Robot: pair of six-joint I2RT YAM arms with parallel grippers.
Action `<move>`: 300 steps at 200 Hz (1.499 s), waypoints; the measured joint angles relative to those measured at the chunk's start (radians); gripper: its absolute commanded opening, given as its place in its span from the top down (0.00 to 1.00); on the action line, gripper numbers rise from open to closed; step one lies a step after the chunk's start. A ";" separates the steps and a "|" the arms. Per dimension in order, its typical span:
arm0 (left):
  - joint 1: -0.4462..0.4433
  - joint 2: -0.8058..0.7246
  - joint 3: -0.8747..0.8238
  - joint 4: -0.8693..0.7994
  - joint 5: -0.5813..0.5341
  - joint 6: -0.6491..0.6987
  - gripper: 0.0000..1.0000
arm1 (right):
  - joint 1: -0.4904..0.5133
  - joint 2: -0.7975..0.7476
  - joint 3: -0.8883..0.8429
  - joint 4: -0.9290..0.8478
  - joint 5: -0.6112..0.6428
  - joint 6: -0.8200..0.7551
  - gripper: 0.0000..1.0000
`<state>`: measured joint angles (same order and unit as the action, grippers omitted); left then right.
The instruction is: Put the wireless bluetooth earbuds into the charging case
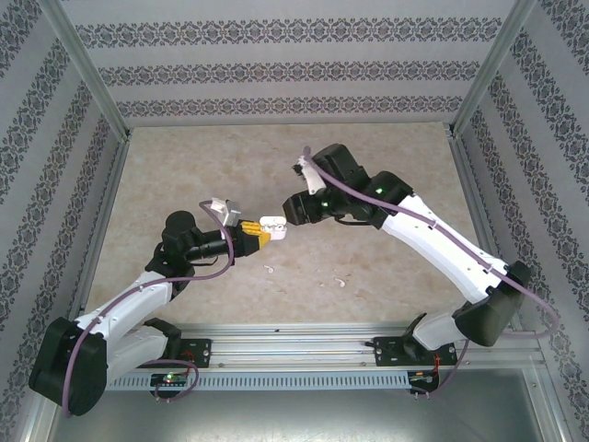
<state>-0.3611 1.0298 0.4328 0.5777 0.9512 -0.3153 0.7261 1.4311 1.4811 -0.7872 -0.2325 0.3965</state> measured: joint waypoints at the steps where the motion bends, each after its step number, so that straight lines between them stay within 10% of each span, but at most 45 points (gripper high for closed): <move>1: 0.000 0.000 0.000 0.000 0.002 0.000 0.98 | -0.002 -0.001 -0.003 0.004 -0.003 0.004 0.48; 59: -0.008 0.018 0.011 0.035 0.059 -0.003 0.97 | -0.174 -0.017 -0.227 0.270 -0.304 0.292 0.48; 146: -0.013 0.103 0.049 0.066 0.052 -0.008 0.99 | -0.140 0.074 -0.264 0.500 -0.582 0.443 0.54; 234: -0.016 0.134 0.054 -0.006 -0.048 -0.076 1.00 | -0.116 -0.127 -0.273 0.368 -0.586 0.230 0.52; 300: 0.135 0.371 0.261 -0.250 -0.173 -0.158 1.00 | -0.201 -0.247 -0.449 0.216 -0.216 0.218 0.50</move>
<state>-0.2256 1.4006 0.6933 0.3279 0.7784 -0.4736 0.5255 1.1843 1.0325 -0.5709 -0.4480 0.6144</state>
